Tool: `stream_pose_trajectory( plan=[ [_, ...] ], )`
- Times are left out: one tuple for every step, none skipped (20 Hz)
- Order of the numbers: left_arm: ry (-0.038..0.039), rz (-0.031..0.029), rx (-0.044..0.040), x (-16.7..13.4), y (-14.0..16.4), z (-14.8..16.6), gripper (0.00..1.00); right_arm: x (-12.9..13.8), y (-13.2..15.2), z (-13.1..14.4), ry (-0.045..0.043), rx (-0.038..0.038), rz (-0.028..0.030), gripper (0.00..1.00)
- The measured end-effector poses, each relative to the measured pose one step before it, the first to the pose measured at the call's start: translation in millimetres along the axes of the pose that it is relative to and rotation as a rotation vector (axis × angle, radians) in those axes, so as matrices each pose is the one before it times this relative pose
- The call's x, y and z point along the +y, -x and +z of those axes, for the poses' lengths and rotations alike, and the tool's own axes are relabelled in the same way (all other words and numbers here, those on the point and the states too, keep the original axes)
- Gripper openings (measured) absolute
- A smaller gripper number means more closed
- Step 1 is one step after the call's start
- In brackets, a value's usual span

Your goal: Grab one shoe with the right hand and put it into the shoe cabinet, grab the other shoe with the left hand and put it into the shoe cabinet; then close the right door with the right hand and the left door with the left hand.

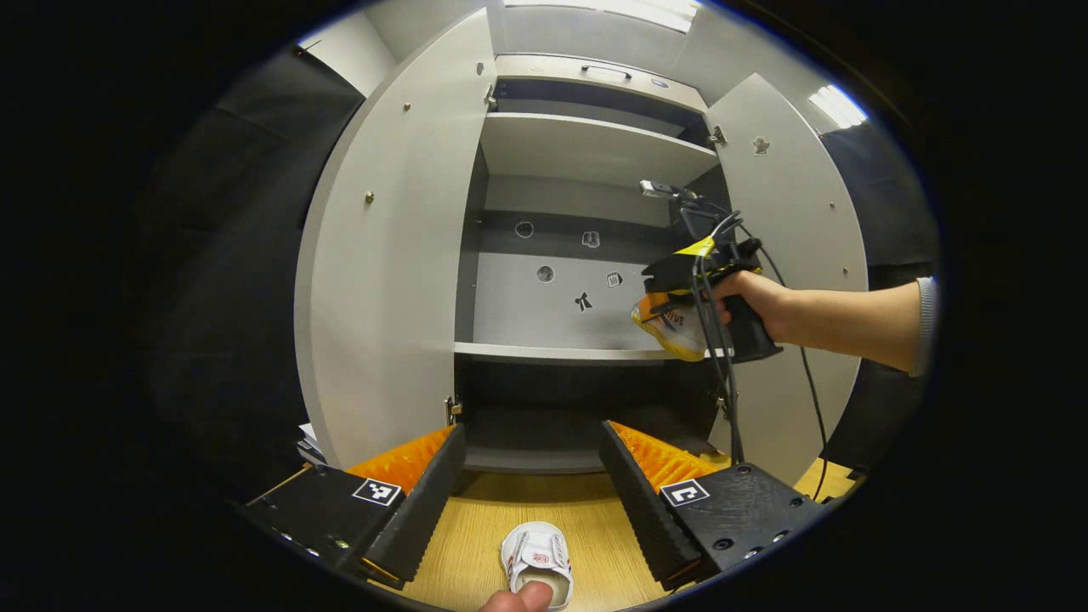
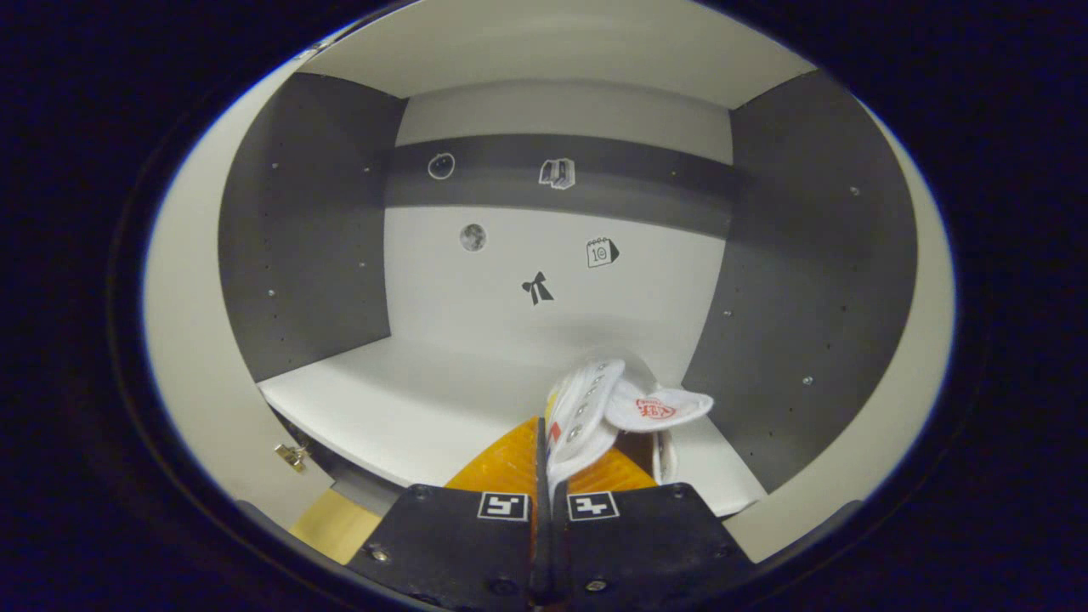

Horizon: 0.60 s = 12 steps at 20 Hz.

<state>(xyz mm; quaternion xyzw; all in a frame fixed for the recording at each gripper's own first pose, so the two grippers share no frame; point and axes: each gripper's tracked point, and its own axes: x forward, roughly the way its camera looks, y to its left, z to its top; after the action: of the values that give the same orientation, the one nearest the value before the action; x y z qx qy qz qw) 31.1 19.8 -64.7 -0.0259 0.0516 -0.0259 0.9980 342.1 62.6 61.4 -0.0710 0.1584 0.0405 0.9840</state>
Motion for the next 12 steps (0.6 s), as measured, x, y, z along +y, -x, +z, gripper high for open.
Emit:
stream_pose_trajectory(
  plan=[
    [0.00343,0.0047,0.00029,1.54,-0.26,-0.29,0.95,0.16,-10.48,3.9,0.0016,0.02053,-0.00248,0.04],
    [0.00108,0.00395,0.00333,2.27,-1.01,-1.18,0.95,0.72,-8.87,1.57,-0.00517,0.02161,-0.00123,0.04],
    [0.00035,0.00278,0.00336,1.52,-0.39,-0.99,0.95,0.71,-10.11,1.75,-0.00155,0.02677,-0.00034,0.04],
    [0.00156,0.00173,0.00315,0.74,0.02,-0.61,0.95,-1.08,-4.8,1.46,0.00638,0.02425,-0.00327,0.04],
    [0.00369,0.00123,0.00199,1.01,-0.22,-0.96,0.95,-1.09,-5.35,1.22,0.02143,0.03127,-0.00948,0.04],
    [0.00592,0.00019,0.00287,0.88,-1.08,-1.0,0.95,-0.71,-8.49,-0.34,0.02955,0.02686,-0.00791,0.04],
    [0.00558,-0.0005,0.00385,0.16,-0.61,-1.35,0.95,1.64,-3.87,-1.54,0.02929,0.03022,-0.00313,0.04],
    [0.00248,0.00176,0.00405,1.45,-0.72,-1.75,0.95,2.25,-5.18,-2.67,0.01648,0.02594,0.00058,0.04],
    [0.00095,0.00405,0.0041,1.13,-0.13,-0.92,0.95,3.08,-2.18,-2.88,0.0093,0.02621,0.00417,0.04],
    [0.00034,0.0034,0.00216,1.28,-0.14,-1.18,0.95,2.6,-4.32,-2.33,0.01141,0.01968,0.00469,0.04],
    [0.00101,0.00492,0.00021,1.95,-0.01,-0.07,0.95,1.83,-1.66,-0.28,0.01017,0.01364,0.004,0.04],
    [0.00235,0.00372,-0.00085,1.57,-0.46,0.14,0.95,2.73,-2.57,-1.03,0.00355,0.00653,0.00326,0.04]
  ],
)
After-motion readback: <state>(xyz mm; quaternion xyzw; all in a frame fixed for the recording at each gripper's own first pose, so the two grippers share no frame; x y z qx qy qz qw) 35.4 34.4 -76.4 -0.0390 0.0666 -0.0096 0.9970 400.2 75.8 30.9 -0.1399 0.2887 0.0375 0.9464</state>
